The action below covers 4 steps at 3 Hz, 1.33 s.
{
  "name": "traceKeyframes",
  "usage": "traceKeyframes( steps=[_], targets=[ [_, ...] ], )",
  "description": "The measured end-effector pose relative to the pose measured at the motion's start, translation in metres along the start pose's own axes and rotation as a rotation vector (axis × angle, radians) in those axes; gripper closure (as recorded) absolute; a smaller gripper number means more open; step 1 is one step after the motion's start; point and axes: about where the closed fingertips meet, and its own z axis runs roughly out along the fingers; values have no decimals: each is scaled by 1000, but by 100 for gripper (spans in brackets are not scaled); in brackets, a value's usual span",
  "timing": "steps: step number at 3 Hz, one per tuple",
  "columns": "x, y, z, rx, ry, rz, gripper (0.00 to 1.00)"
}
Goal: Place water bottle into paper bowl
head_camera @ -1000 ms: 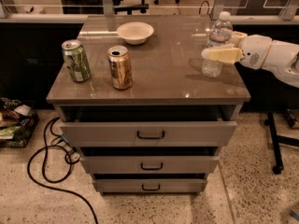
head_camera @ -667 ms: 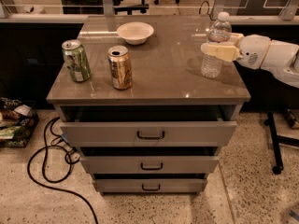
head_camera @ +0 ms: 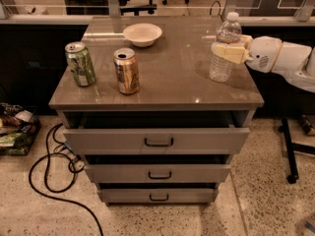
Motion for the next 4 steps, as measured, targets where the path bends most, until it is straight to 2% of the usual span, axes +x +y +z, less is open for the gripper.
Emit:
traceKeyframes(
  steps=[1,2,3,4],
  targets=[
    [0,1,3,-5,-1,0,100],
    [-6,0,8,-17,-4,-5,100],
    [-19,-11,28,-61,-20,29,100],
    [-57,-30,54,-60,-41,17,100]
  ],
)
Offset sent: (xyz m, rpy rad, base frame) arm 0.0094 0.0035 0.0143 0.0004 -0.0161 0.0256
